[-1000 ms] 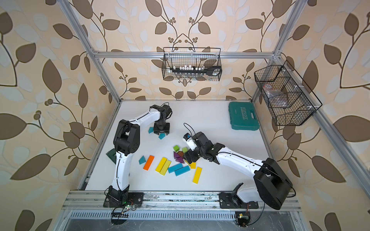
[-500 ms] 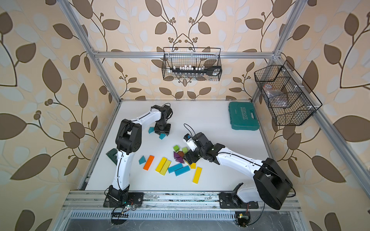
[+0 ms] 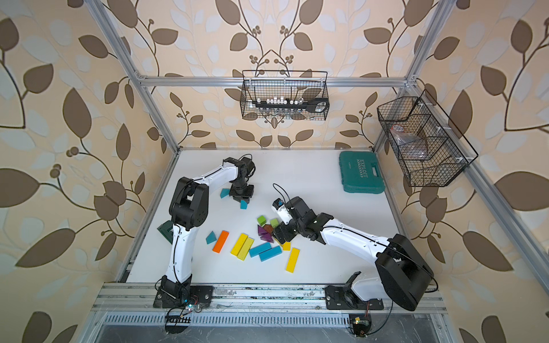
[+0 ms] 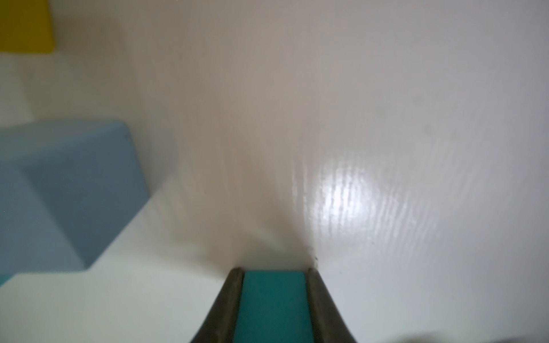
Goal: Assemble a small pinwheel with building blocks
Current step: Pick up the building block from the center of the board.
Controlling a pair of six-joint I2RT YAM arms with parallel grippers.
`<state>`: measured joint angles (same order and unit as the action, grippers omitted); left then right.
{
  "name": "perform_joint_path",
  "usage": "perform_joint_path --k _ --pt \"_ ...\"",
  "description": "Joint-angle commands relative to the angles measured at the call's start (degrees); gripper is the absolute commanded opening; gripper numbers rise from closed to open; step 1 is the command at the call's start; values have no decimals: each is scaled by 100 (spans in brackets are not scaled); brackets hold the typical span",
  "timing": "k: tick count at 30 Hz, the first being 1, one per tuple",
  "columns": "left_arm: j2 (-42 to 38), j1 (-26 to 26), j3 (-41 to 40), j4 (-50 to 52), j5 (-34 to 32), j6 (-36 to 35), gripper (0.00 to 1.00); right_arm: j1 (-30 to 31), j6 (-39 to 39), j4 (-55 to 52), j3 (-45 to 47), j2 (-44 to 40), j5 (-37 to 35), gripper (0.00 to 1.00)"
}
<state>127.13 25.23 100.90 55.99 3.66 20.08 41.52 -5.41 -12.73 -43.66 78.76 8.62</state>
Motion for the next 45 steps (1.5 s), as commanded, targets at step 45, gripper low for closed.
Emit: perform_joint_path --k 45 --pt "-2461 -78 -2533 -3991 4889 2356 19 -1111 -226 2245 -1866 2094 2083 68"
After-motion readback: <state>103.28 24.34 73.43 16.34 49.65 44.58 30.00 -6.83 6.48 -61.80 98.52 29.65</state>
